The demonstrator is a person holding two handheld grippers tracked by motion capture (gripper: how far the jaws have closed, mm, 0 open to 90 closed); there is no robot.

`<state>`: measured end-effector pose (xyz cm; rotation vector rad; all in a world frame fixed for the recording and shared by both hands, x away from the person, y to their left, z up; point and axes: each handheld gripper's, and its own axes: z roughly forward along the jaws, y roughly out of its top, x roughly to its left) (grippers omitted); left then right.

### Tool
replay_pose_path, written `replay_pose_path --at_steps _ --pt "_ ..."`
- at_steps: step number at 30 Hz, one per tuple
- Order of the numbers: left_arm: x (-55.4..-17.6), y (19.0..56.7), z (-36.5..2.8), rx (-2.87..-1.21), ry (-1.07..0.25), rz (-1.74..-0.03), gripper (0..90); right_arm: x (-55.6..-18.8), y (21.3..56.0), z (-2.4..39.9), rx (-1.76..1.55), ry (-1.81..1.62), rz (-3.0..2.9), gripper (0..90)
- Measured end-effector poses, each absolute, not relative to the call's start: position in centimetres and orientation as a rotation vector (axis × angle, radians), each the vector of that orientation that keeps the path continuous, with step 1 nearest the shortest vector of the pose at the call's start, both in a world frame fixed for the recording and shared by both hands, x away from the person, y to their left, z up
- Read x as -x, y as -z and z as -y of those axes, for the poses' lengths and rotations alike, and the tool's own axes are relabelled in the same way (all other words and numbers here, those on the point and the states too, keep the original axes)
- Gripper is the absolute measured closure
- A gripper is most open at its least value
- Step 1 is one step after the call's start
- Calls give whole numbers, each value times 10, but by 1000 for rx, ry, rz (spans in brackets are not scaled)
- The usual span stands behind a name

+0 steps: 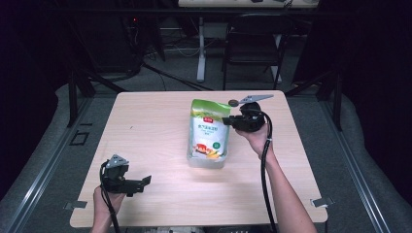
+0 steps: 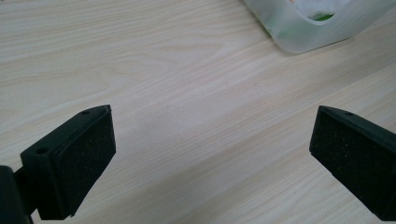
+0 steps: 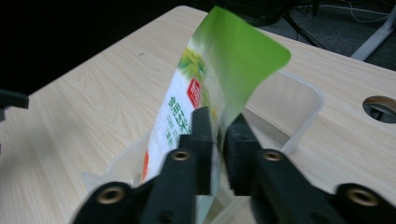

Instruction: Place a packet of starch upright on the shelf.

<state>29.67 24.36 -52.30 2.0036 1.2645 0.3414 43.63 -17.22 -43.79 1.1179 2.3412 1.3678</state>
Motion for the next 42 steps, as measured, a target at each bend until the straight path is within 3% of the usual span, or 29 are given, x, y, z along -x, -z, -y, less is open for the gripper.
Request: replay_pose_path --at_steps 1,4,6,7,11,34,38,42 --pt "-297 523 -244 -2008 -342 -1259 3 -436 434 174 -1139 -1385 -2325 759" --pt "-297 523 -244 -2009 -341 -1254 3 -436 430 173 -1121 -1387 -2321 755" --pt "-297 523 -244 -2007 -340 -1256 3 -434 426 171 -1118 -1352 -2314 792" --pt "-297 523 -244 -2005 -340 -1261 3 -433 423 169 -1124 -1344 -2297 870" --pt "-296 521 -246 -1981 -335 -1251 2 -432 423 170 -1139 -1319 -2304 899" --pt "-297 524 -246 -2000 -324 -1256 3 -430 436 180 -1190 -1289 -2299 900" --pt "-297 524 -246 -2002 -325 -1255 3 -428 434 180 -1180 -1294 -2302 860" --pt "-297 524 -246 -1996 -327 -1260 3 -426 430 184 -1174 -1283 -2306 757"
